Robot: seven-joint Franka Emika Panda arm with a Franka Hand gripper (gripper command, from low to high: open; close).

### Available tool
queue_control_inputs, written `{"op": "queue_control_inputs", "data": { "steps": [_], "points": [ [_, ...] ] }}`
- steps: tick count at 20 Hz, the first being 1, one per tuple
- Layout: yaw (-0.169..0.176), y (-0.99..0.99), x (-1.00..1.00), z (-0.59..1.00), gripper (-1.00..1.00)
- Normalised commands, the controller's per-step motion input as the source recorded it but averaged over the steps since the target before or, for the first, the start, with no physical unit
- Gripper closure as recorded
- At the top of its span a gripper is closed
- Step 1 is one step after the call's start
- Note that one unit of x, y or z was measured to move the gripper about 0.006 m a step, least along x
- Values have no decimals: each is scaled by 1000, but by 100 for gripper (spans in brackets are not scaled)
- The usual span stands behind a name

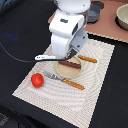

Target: Interact with the objects in diverse but meaningful ways.

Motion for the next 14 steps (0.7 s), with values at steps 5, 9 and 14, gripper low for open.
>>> {"op": "queue_control_inputs", "data": {
  "steps": [5, 9, 14],
  "points": [
    [0, 113, -767, -37, -100],
    [0, 5, -826, -161, -100],
    [0, -10, -775, -277, -100]
  ]
}}
